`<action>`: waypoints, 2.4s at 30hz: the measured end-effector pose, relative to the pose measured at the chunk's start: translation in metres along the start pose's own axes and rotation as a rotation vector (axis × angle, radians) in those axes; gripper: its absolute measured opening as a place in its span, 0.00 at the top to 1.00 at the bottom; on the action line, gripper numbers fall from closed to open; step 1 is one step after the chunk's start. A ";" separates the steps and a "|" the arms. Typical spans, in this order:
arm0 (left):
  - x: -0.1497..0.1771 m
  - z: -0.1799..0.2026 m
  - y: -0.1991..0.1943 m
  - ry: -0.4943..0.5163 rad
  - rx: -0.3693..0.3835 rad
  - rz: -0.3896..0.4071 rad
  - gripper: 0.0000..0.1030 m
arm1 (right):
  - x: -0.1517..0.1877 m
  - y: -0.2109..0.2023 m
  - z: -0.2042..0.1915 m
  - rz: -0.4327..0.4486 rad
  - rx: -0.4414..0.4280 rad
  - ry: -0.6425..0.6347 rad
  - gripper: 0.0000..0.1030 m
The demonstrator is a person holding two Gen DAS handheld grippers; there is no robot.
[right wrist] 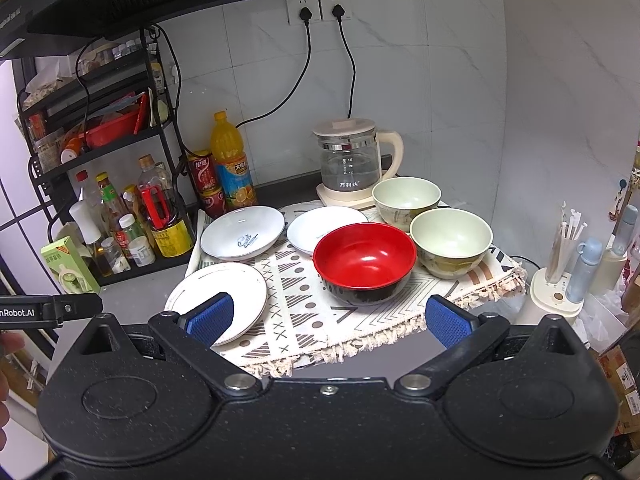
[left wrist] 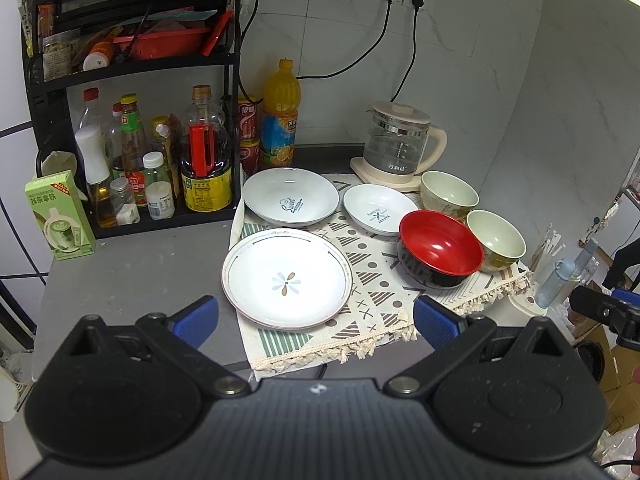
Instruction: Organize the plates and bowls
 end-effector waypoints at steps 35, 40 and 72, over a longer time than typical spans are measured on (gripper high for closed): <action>0.005 0.002 0.006 -0.043 -0.026 -0.057 0.00 | 0.003 0.006 0.004 -0.038 -0.020 -0.008 0.00; 0.000 0.002 0.016 -0.054 -0.041 -0.079 0.00 | 0.002 0.013 0.005 -0.054 -0.036 -0.012 0.00; -0.088 0.031 0.192 -0.116 0.052 -0.191 0.01 | -0.077 0.151 0.063 -0.182 0.034 0.054 0.00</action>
Point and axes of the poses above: each gripper's, at about its wrist camera, not at the fingertips, and y roughly the way its jaws point, z to its right, x to its underside, the point moved 8 cm from there along y, roughly the way its jaws point, and after that the axes turned 11 degrees about y, right-handed, at the moved point
